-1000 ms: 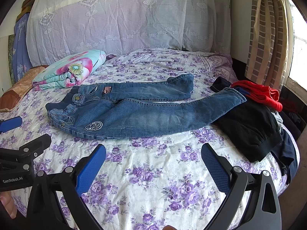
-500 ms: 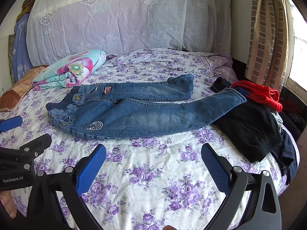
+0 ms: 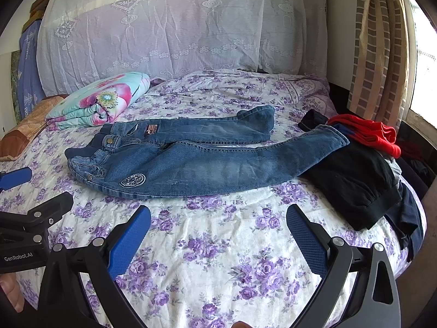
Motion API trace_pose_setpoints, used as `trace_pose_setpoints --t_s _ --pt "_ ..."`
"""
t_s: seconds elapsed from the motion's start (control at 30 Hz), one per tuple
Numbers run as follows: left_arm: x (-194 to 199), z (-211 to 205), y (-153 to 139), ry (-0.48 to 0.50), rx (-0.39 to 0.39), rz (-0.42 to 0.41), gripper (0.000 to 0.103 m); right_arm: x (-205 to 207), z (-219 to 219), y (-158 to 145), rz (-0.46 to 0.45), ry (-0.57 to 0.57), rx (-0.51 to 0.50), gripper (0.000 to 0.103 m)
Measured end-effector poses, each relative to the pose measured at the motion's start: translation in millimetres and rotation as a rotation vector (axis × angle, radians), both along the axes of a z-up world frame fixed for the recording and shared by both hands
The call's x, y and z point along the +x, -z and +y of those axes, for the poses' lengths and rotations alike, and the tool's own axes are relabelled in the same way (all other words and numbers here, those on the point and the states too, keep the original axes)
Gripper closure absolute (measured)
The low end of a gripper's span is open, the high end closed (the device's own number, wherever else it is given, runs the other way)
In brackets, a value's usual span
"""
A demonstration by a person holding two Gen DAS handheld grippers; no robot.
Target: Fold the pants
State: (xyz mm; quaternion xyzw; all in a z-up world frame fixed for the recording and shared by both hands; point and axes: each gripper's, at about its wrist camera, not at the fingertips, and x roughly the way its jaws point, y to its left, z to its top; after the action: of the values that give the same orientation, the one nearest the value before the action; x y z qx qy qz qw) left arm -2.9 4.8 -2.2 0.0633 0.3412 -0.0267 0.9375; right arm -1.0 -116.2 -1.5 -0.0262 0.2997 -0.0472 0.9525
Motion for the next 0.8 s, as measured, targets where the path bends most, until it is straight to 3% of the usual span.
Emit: trace_pose_setpoints --t_s 0.8 --pt "0.2 -5.7 4.4 0.001 -0.007 0.014 0.004 2.4 0.7 3.7 0.01 -0.001 0.001 0.003"
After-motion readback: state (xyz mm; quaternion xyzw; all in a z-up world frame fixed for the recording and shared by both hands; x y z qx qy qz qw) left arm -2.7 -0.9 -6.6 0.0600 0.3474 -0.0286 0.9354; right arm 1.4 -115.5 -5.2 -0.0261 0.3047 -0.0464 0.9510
